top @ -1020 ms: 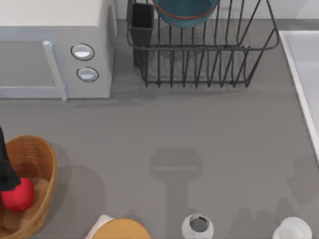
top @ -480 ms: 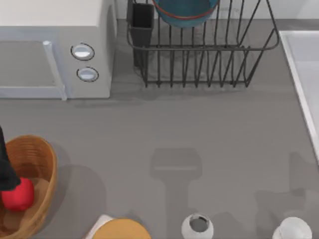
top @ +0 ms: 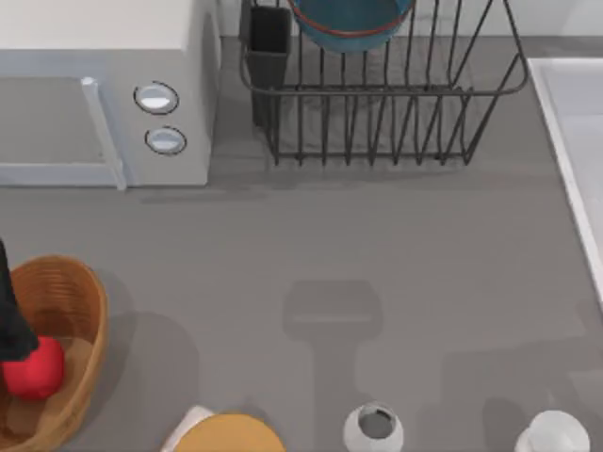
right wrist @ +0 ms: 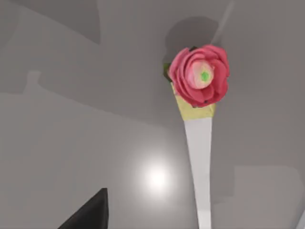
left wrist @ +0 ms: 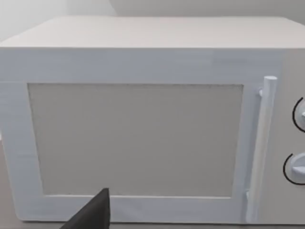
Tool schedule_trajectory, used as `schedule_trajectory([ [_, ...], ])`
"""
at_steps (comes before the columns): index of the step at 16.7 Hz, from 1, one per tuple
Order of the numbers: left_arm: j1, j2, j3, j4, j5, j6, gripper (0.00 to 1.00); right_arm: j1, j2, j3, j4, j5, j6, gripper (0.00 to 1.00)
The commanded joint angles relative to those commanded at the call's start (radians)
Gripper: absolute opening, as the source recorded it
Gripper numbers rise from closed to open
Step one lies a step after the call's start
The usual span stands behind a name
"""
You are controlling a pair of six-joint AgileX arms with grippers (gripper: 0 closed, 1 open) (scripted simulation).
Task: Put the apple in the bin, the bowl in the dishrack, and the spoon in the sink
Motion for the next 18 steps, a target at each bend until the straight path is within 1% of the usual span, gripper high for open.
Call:
schedule_trajectory([
  [3, 0.000, 0.000, 0.000, 0.000, 0.000, 0.000, 1.00, -0.068, 0.042, 0.069, -0.054, 0.022, -0.137, 1.00],
  [6, 0.000, 0.000, 0.000, 0.000, 0.000, 0.000, 1.00, -0.109, 0.060, 0.106, -0.079, 0.036, -0.207, 1.00],
  [14, 0.000, 0.000, 0.000, 0.000, 0.000, 0.000, 1.00, -0.111, 0.065, 0.098, -0.065, 0.037, -0.213, 1.00],
  [16, 0.000, 0.000, 0.000, 0.000, 0.000, 0.000, 1.00, -0.111, 0.093, 0.066, -0.009, 0.037, -0.211, 1.00],
  [18, 0.000, 0.000, 0.000, 0.000, 0.000, 0.000, 1.00, -0.110, 0.136, 0.018, 0.087, 0.038, -0.209, 1.00],
])
